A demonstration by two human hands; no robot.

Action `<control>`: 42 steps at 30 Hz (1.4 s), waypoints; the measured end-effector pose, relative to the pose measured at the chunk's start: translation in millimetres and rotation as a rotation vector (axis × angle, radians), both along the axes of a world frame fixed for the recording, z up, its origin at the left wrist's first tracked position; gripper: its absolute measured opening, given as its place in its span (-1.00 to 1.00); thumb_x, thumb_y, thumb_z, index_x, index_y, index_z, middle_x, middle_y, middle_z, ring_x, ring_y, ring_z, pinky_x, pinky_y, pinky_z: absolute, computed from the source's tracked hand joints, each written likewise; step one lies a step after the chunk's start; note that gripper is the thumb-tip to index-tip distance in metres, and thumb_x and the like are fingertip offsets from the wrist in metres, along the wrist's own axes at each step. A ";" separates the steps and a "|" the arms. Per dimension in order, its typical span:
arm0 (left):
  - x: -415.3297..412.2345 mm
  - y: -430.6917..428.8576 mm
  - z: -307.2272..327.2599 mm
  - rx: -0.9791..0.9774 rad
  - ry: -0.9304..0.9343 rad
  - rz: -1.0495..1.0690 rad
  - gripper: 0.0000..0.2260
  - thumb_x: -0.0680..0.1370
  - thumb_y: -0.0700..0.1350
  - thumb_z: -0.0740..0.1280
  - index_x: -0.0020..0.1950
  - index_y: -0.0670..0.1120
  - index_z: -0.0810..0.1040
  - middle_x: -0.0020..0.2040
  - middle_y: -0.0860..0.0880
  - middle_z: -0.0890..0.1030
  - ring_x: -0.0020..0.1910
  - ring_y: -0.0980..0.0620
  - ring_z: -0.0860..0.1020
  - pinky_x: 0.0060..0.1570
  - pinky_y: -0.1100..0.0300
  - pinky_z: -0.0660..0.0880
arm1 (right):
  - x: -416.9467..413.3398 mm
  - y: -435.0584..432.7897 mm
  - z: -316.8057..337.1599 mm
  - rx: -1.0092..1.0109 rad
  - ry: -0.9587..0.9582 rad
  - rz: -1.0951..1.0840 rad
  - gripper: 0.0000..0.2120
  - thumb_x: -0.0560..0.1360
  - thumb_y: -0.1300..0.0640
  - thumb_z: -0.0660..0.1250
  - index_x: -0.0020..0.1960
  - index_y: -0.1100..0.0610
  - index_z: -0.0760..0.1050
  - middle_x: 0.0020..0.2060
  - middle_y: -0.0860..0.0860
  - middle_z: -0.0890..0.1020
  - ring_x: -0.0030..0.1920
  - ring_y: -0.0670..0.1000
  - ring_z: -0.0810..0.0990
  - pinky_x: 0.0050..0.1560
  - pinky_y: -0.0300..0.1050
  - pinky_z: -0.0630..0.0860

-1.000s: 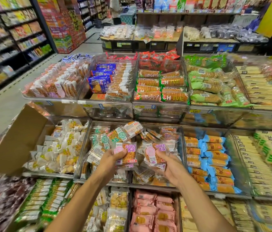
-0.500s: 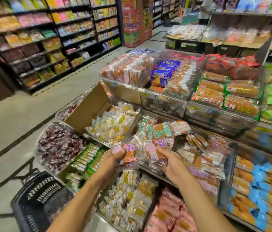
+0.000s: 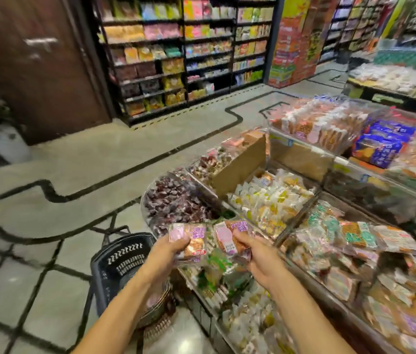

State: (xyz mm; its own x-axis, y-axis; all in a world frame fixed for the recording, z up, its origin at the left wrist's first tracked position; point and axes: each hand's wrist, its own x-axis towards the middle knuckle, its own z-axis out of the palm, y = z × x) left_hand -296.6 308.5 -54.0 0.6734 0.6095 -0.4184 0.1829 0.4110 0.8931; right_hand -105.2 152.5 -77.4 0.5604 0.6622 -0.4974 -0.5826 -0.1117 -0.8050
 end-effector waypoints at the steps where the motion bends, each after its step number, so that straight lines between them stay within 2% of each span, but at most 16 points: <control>1: -14.1 12.8 -0.7 -0.009 0.001 0.020 -0.79 0.67 -0.16 0.34 0.18 -0.29 0.61 0.02 -0.25 0.73 -0.11 -0.12 0.72 -0.16 0.06 0.63 | -10.8 16.2 -2.1 -0.005 -0.002 0.026 -0.44 0.36 0.04 0.61 0.26 0.29 0.63 0.14 0.26 0.71 0.11 0.24 0.64 0.09 0.09 0.56; 5: -68.4 57.3 -9.1 -0.025 -0.002 0.108 -0.76 0.67 -0.14 0.33 0.25 -0.28 0.58 0.04 -0.25 0.73 -0.09 -0.14 0.72 -0.17 0.06 0.62 | -53.2 77.9 -12.7 -0.031 0.005 0.124 -0.42 0.40 0.04 0.61 0.27 0.38 0.60 0.16 0.36 0.66 0.06 0.22 0.61 -0.09 -0.02 0.60; 7: -92.6 73.0 -12.0 -0.034 -0.005 0.181 -0.77 0.68 -0.15 0.33 0.24 -0.28 0.58 -0.02 -0.20 0.74 -0.14 -0.10 0.72 -0.23 0.10 0.61 | -72.8 106.9 -15.3 -0.025 0.018 0.182 -0.52 0.42 0.09 0.58 0.20 0.40 0.64 0.15 0.37 0.67 -0.01 0.20 0.64 -0.13 -0.03 0.61; 9: -115.0 89.7 -17.1 -0.042 0.010 0.244 -0.73 0.67 -0.12 0.35 0.30 -0.26 0.56 0.00 -0.20 0.75 -0.11 -0.14 0.73 -0.19 0.07 0.62 | -92.7 132.8 -12.2 -0.021 0.033 0.249 -0.61 0.44 0.12 0.54 0.13 0.39 0.67 0.04 0.30 0.71 -0.12 0.16 0.67 -0.12 -0.02 0.62; 11: -135.2 104.5 -20.7 -0.062 0.008 0.305 -0.72 0.66 -0.11 0.37 0.33 -0.20 0.54 0.06 -0.21 0.74 0.00 -0.20 0.73 -0.07 -0.01 0.64 | -109.9 156.6 -8.0 -0.027 0.040 0.322 -0.65 0.51 0.11 0.48 0.17 0.35 0.66 0.07 0.25 0.73 -0.02 0.20 0.69 0.05 0.07 0.61; 14: -160.1 125.0 -26.5 -0.094 0.006 0.404 -0.72 0.65 -0.11 0.40 0.32 -0.19 0.53 0.08 -0.21 0.74 0.01 -0.19 0.73 -0.09 0.00 0.65 | -129.1 194.6 -9.2 -0.038 0.083 0.385 -0.73 0.63 0.15 0.38 0.21 0.31 0.65 0.12 0.26 0.72 0.18 0.26 0.66 0.37 0.22 0.53; 17: -178.4 145.8 -33.1 -0.093 0.011 0.476 -0.70 0.63 -0.11 0.42 0.32 -0.18 0.52 0.07 -0.19 0.75 -0.01 -0.16 0.74 -0.12 0.05 0.64 | -142.7 234.1 -21.3 -0.055 0.087 0.446 -0.70 0.59 0.13 0.41 0.22 0.31 0.65 0.13 0.27 0.71 0.27 0.32 0.63 0.42 0.31 0.48; 21: -194.1 179.7 -48.7 -0.089 0.033 0.561 -0.64 0.62 -0.08 0.42 0.39 -0.14 0.49 0.11 -0.16 0.74 0.04 -0.15 0.74 -0.08 0.06 0.65 | -156.4 286.9 -38.8 -0.081 0.082 0.553 -0.65 0.49 0.08 0.49 0.18 0.28 0.69 0.13 0.27 0.72 0.24 0.33 0.63 0.45 0.35 0.42; 24: -199.6 207.1 -57.8 -0.096 0.021 0.605 -0.61 0.62 -0.08 0.43 0.41 -0.12 0.47 0.15 -0.17 0.73 0.10 -0.17 0.72 0.05 0.00 0.64 | -163.5 324.3 -48.8 -0.071 0.075 0.641 -0.61 0.46 0.05 0.50 0.18 0.29 0.68 0.10 0.26 0.73 0.14 0.26 0.68 0.40 0.29 0.48; 27: -201.0 232.3 -66.7 -0.104 0.026 0.662 -0.67 0.63 -0.12 0.41 0.37 -0.12 0.51 0.13 -0.16 0.74 0.11 -0.17 0.72 0.10 -0.01 0.64 | -168.6 359.3 -65.8 -0.096 0.037 0.684 -0.67 0.56 0.06 0.45 0.22 0.25 0.65 0.08 0.21 0.75 0.11 0.22 0.73 0.36 0.23 0.52; 32: -209.8 268.8 -97.7 -0.146 0.047 0.753 -0.70 0.61 -0.14 0.43 0.33 -0.10 0.54 0.12 -0.16 0.74 0.07 -0.15 0.72 0.09 0.00 0.63 | -176.0 405.0 -99.5 -0.123 0.083 0.729 -0.70 0.60 0.09 0.43 0.24 0.26 0.64 0.09 0.22 0.74 0.09 0.21 0.74 0.25 0.14 0.59; 34: -214.4 277.8 -116.2 -0.163 0.082 0.774 -0.66 0.60 -0.12 0.44 0.36 -0.13 0.53 0.13 -0.17 0.74 0.07 -0.15 0.72 0.05 0.01 0.64 | -176.9 416.1 -118.3 -0.155 0.100 0.739 -0.67 0.58 0.08 0.45 0.25 0.26 0.63 0.10 0.22 0.74 0.11 0.20 0.73 0.27 0.15 0.58; 36: -216.5 289.1 -136.6 -0.202 0.122 0.797 -0.63 0.60 -0.12 0.45 0.38 -0.13 0.52 0.13 -0.18 0.73 0.08 -0.16 0.72 0.04 0.01 0.64 | -176.4 427.2 -141.8 -0.195 0.090 0.736 -0.57 0.52 0.03 0.50 0.29 0.24 0.61 0.13 0.18 0.74 0.19 0.21 0.70 0.38 0.24 0.51; 39: -219.8 306.0 -174.4 -0.251 0.186 0.813 -0.63 0.59 -0.14 0.46 0.38 -0.14 0.52 0.12 -0.17 0.74 0.04 -0.15 0.73 -0.01 0.02 0.66 | -175.4 438.5 -181.7 -0.235 0.070 0.709 -0.24 0.27 -0.17 0.65 0.34 0.20 0.59 0.17 0.15 0.73 0.26 0.22 0.66 0.43 0.29 0.46; 40: -221.5 311.5 -189.4 -0.264 0.216 0.807 -0.64 0.60 -0.15 0.45 0.38 -0.14 0.52 0.13 -0.17 0.74 0.05 -0.15 0.73 0.00 0.00 0.67 | -175.5 440.9 -194.2 -0.251 0.069 0.714 -0.18 0.22 -0.22 0.67 0.34 0.18 0.60 0.18 0.15 0.72 0.27 0.24 0.65 0.42 0.29 0.47; 42: -224.2 323.1 -222.5 -0.288 0.256 0.780 -0.65 0.62 -0.15 0.43 0.40 -0.13 0.53 0.15 -0.16 0.73 0.09 -0.16 0.72 0.11 -0.08 0.66 | -174.1 447.2 -224.8 -0.296 0.051 0.693 -0.27 0.29 -0.21 0.64 0.31 0.17 0.61 0.17 0.16 0.72 0.26 0.31 0.64 0.35 0.29 0.53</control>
State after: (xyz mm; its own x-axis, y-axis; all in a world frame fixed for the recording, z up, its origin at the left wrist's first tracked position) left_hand -520.8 631.6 -276.5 -0.0284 0.7051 -0.7085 -0.0640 0.7061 0.7053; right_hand -279.4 599.8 -302.3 0.0356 0.6896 -0.7233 -0.3362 -0.6733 -0.6585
